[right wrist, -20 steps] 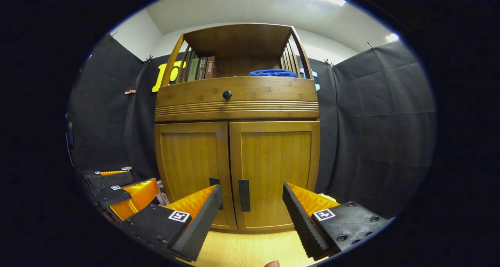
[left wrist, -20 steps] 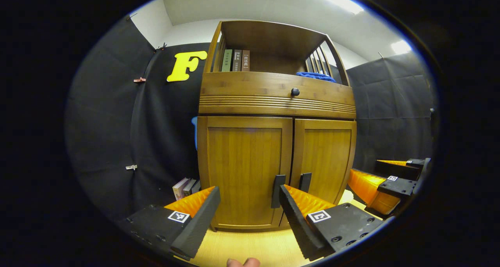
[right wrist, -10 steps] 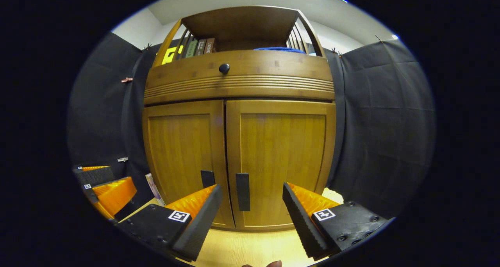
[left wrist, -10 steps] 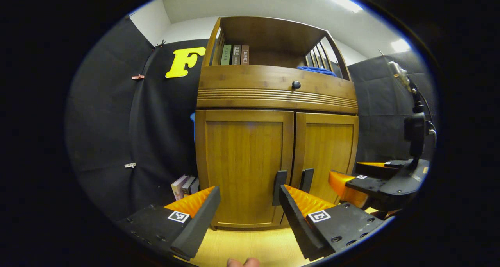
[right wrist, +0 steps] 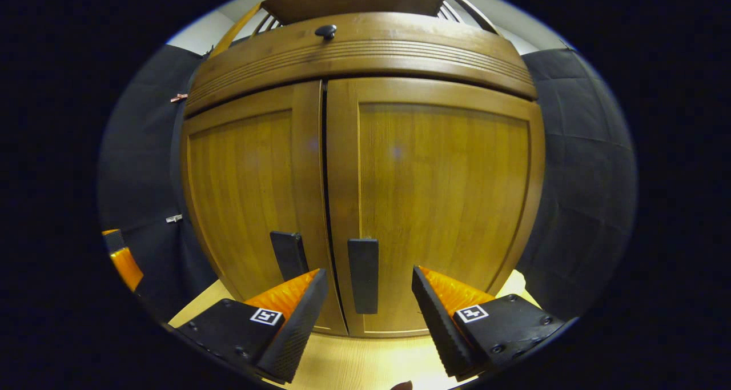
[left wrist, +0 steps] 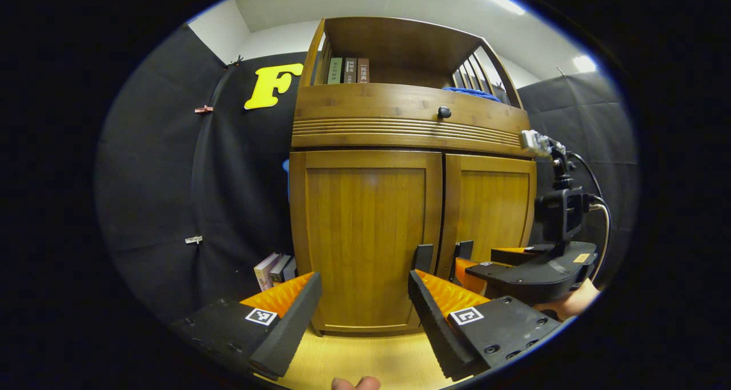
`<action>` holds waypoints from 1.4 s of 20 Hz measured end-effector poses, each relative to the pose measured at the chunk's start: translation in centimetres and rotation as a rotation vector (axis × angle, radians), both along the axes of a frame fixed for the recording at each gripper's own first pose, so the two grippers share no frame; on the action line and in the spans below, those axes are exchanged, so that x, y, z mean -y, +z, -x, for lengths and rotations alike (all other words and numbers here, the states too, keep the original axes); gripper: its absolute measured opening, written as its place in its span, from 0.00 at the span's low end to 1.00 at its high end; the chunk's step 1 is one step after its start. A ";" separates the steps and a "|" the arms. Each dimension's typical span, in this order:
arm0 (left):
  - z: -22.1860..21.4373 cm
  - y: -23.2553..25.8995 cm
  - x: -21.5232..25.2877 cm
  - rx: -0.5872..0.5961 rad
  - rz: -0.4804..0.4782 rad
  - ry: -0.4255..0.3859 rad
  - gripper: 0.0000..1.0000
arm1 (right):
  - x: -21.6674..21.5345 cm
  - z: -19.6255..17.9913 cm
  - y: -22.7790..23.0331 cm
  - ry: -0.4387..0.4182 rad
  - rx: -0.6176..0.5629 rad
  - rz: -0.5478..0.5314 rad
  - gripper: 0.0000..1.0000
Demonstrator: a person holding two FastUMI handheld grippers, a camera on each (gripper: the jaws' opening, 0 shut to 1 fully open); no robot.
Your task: Open the right door of the double-door shoe cabinet with the right hand, and open the left door with the left hand.
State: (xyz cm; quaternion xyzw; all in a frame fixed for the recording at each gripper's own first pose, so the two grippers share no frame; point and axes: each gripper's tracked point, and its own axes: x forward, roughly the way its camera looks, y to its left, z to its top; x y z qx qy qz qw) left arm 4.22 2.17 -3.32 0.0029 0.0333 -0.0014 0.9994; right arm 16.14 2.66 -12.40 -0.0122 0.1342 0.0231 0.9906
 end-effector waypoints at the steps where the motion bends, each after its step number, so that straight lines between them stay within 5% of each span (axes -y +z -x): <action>1: -0.1 0.0 -0.1 -0.002 0.000 0.002 0.94 | -0.3 -0.5 -0.8 0.011 -0.019 -0.003 0.92; 6: -0.6 -0.7 -0.4 -0.016 0.001 0.008 0.94 | -1.0 -3.5 -2.6 0.004 -0.061 0.050 0.56; 9: -0.8 -0.9 -0.5 -0.022 -0.012 0.011 0.92 | -0.4 -4.4 -3.0 -0.038 -0.068 0.079 0.58; 10: -0.8 -1.0 -0.5 -0.022 -0.020 0.012 0.94 | 0.0 -3.6 -2.8 -0.051 -0.073 0.066 0.39; 13: -0.8 -0.8 -0.3 -0.019 -0.025 0.009 0.94 | 0.0 -4.3 -3.0 -0.036 -0.064 0.049 0.38; 16: -0.3 -0.6 -0.1 -0.014 -0.025 0.011 0.94 | 0.0 -3.8 -3.0 -0.012 -0.071 0.048 0.25; 28: 2.8 -0.3 1.0 -0.004 -0.024 0.005 0.92 | 0.4 -3.8 -2.8 0.169 -0.063 -0.057 0.25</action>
